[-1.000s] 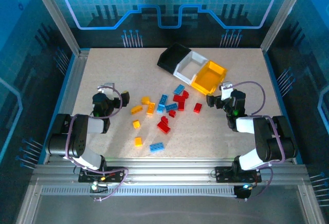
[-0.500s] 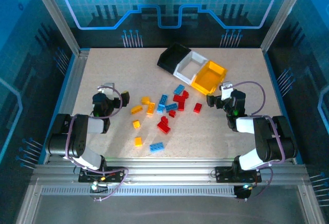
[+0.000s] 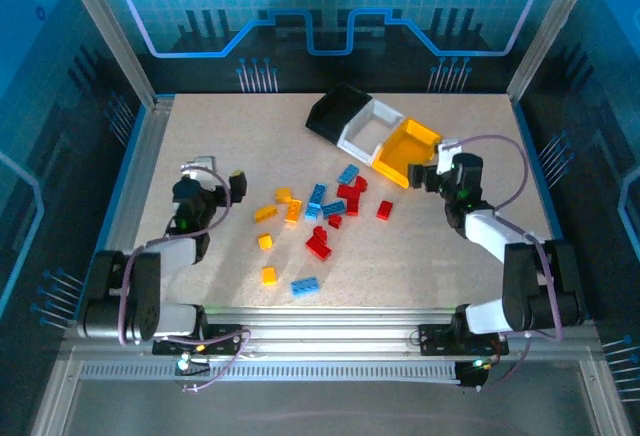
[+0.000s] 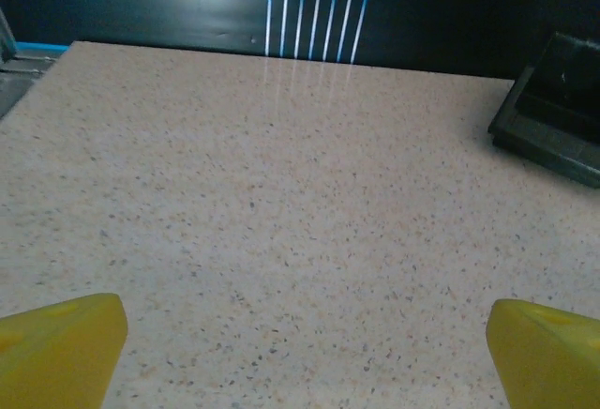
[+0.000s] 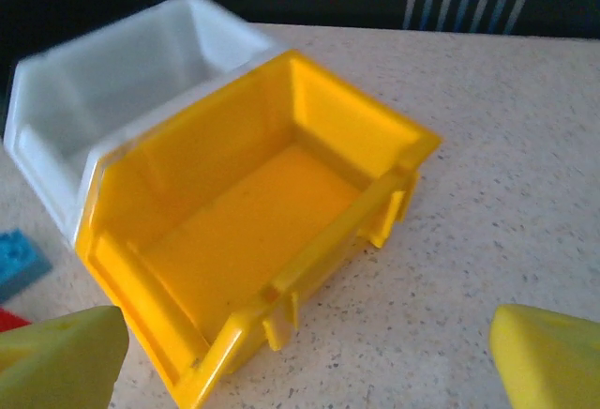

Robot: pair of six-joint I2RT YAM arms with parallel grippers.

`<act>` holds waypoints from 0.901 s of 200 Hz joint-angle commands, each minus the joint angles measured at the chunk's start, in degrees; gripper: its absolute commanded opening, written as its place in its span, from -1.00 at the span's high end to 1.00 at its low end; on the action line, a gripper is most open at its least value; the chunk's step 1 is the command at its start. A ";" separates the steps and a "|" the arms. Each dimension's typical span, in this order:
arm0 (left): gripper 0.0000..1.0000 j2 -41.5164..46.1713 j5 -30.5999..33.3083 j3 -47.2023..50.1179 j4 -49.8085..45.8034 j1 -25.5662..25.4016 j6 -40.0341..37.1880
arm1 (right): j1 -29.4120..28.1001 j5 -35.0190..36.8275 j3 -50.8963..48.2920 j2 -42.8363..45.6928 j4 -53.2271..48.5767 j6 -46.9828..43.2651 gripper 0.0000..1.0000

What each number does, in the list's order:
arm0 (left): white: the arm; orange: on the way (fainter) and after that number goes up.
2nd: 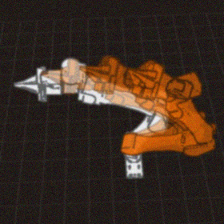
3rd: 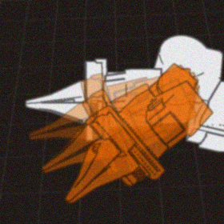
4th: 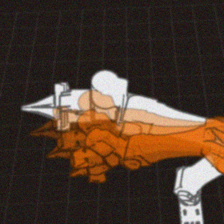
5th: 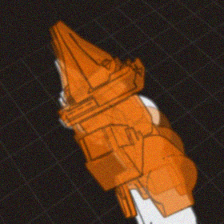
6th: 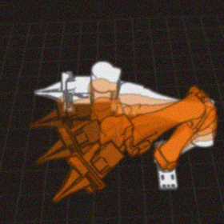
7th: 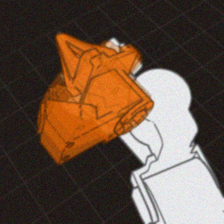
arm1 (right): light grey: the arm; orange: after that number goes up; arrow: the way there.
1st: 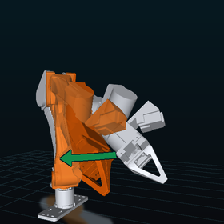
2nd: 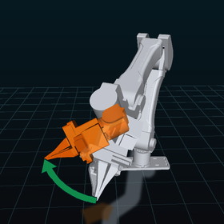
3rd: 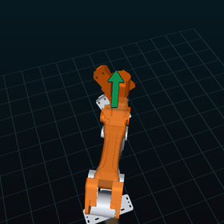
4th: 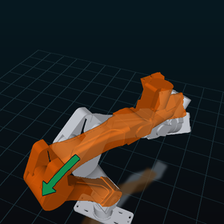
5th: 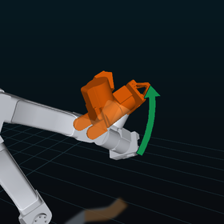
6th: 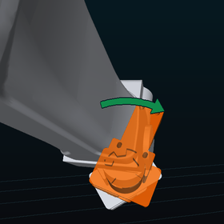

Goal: Sort the legos into containers by color

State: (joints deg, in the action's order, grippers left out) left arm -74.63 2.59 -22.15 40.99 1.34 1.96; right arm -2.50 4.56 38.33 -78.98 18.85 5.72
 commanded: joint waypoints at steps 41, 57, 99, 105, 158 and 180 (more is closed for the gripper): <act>-0.98 12.87 13.67 -18.21 -44.38 0.22 15.54 | 6.23 -4.27 17.71 2.96 -37.90 19.88 -1.00; -0.98 12.67 14.56 -22.72 -52.76 0.15 17.63 | 7.20 -8.29 19.16 3.45 -41.40 21.58 -1.00; -0.98 13.54 9.52 -26.88 -61.60 -0.42 21.72 | 6.14 -12.63 21.97 4.92 -51.35 23.56 -1.00; -0.98 13.71 7.15 -26.97 -62.00 -0.48 22.19 | 5.64 -13.02 22.18 5.04 -52.60 23.48 -1.00; -0.98 10.97 -1.72 -29.26 -68.95 -6.73 24.97 | -2.36 -13.12 27.22 2.14 -66.37 19.30 -1.00; -0.98 10.07 -3.88 -29.33 -69.62 -10.49 25.64 | -6.46 -12.39 28.68 -0.24 -70.38 19.32 -0.95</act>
State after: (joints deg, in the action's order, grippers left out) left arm -63.31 3.64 -49.74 -24.53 -5.98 25.63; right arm -5.23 -7.62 64.62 -76.71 -42.59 26.13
